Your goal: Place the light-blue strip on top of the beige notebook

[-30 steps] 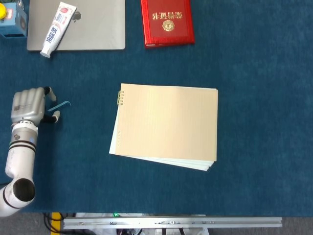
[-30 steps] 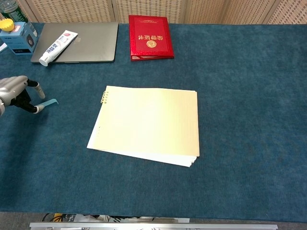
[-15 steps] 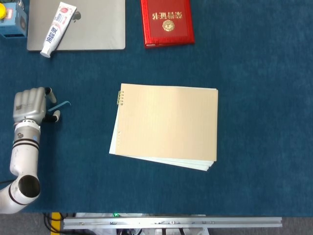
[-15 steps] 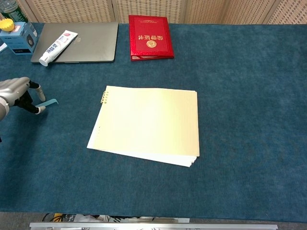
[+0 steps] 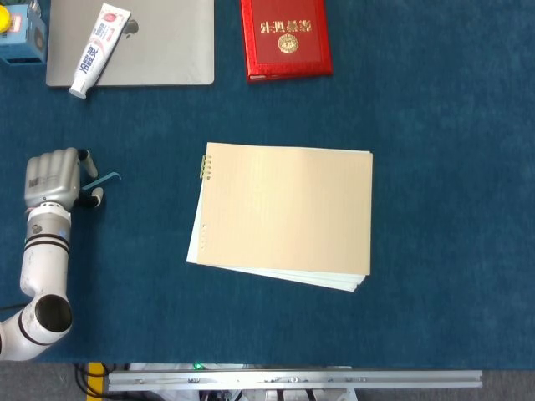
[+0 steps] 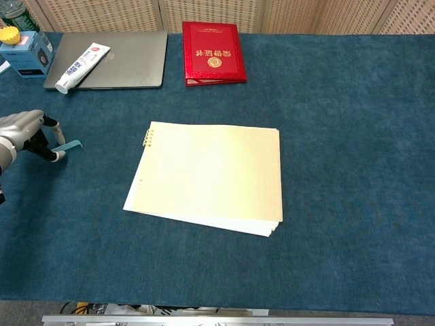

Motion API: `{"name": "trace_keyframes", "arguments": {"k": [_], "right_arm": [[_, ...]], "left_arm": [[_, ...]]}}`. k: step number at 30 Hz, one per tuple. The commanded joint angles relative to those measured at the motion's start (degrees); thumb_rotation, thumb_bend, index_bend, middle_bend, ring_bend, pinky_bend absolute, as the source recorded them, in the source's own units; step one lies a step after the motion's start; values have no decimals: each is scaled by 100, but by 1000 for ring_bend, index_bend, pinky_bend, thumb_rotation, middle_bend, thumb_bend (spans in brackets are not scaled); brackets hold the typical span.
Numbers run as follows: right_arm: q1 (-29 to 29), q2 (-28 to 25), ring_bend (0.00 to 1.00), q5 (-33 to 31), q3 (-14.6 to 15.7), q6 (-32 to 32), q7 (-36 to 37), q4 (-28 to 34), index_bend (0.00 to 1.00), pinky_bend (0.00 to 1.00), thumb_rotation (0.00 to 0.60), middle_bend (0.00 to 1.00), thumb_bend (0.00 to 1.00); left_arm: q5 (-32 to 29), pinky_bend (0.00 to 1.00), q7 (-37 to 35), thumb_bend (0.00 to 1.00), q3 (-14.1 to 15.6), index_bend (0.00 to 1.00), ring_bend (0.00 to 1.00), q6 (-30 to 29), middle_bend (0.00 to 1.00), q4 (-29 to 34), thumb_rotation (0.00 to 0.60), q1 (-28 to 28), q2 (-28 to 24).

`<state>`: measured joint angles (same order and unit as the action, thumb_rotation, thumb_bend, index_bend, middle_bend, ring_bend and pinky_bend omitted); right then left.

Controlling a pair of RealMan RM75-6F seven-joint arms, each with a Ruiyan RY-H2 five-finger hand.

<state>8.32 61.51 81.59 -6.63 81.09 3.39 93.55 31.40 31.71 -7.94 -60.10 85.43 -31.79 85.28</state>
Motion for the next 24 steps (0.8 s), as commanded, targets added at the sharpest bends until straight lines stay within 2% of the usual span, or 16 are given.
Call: {"name": "trace_keyframes", "arguments": {"k": [1,24], "right_arm": [[-5,-5,393,0,-2,7,-2,7,344,338,600,399,259],[-36,-29,396,-12,-10,26,1,16,344,338,600,399,259]], "left_arm": [[-3,1000,-21,331,-11,466,1000,-9,1000,-12,600,-3,9],[-79,1000,-64,384,-8,514,1000,50,1000,-169,600,-49,107]]}}
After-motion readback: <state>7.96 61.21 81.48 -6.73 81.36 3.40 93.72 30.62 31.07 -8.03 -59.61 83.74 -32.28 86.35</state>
